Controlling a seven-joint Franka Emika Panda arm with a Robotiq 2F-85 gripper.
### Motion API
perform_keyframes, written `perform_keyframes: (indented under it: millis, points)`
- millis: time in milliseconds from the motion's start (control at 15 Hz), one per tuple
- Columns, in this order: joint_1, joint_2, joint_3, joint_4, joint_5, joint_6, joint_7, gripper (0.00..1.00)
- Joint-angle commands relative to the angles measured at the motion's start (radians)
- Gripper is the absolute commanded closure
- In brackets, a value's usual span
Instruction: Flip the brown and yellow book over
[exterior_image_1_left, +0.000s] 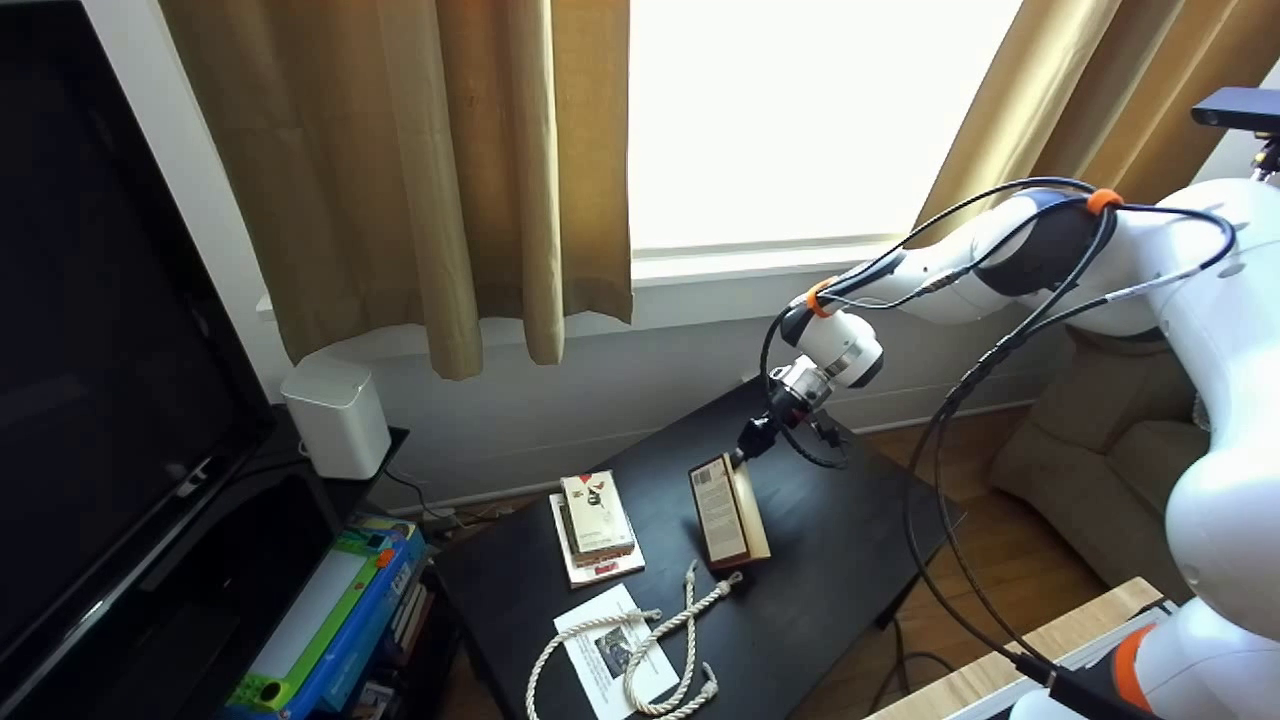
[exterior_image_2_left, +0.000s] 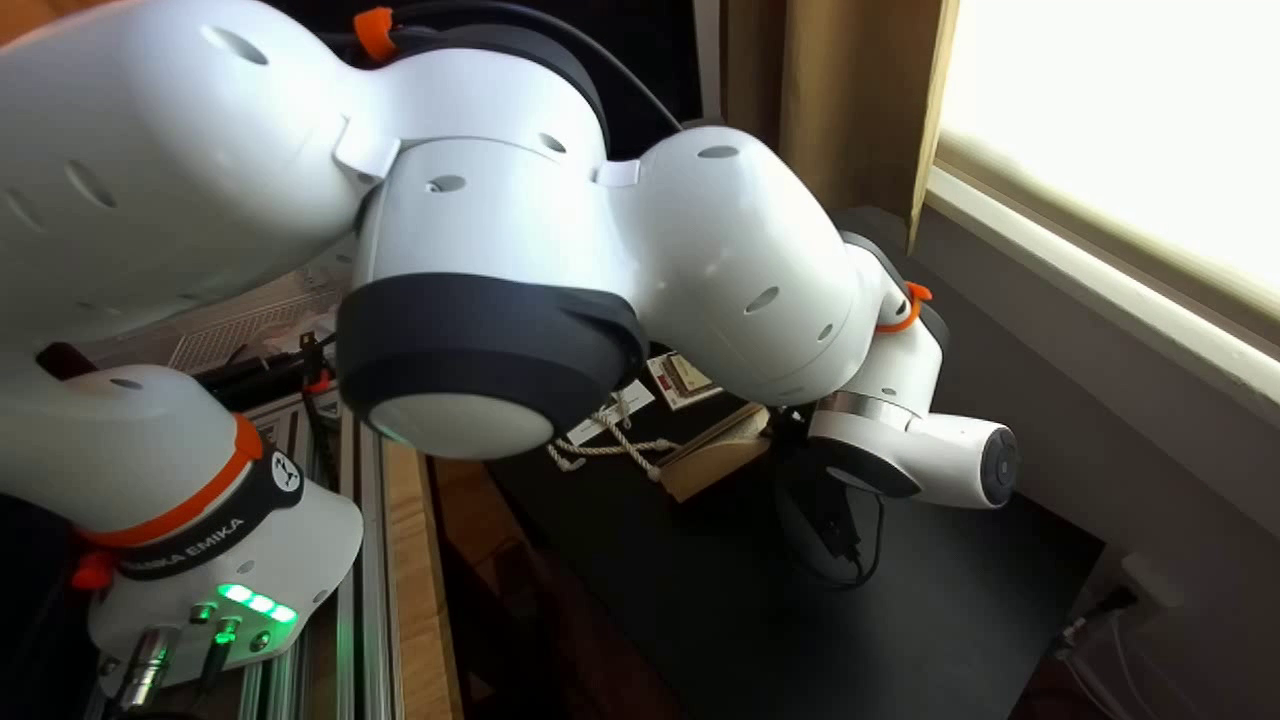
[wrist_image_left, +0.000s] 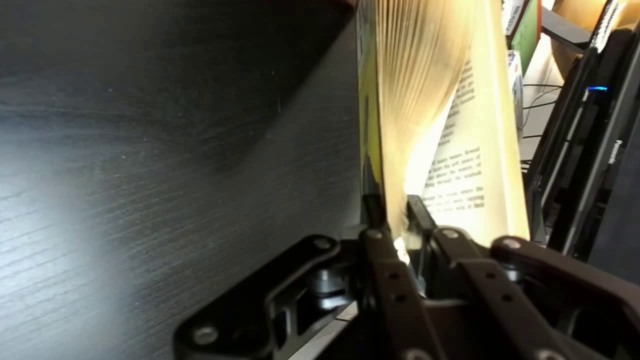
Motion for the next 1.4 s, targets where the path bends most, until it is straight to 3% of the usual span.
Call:
perform_keyframes:
  millis: [0, 533, 933, 1333]
  points:
    - [0.061, -0.03, -0.06, -0.01, 0.006, 0.049, 0.06, 0.59]
    - [0.119, -0.071, -0.105, -0.038, 0.007, 0.143, 0.198, 0.01]
    - [0.252, -0.168, -0.14, -0.135, -0.046, 0.267, 0.493, 0.0]
    - [0.424, -0.296, -0.23, -0.243, -0.214, 0.246, 0.819, 0.0]
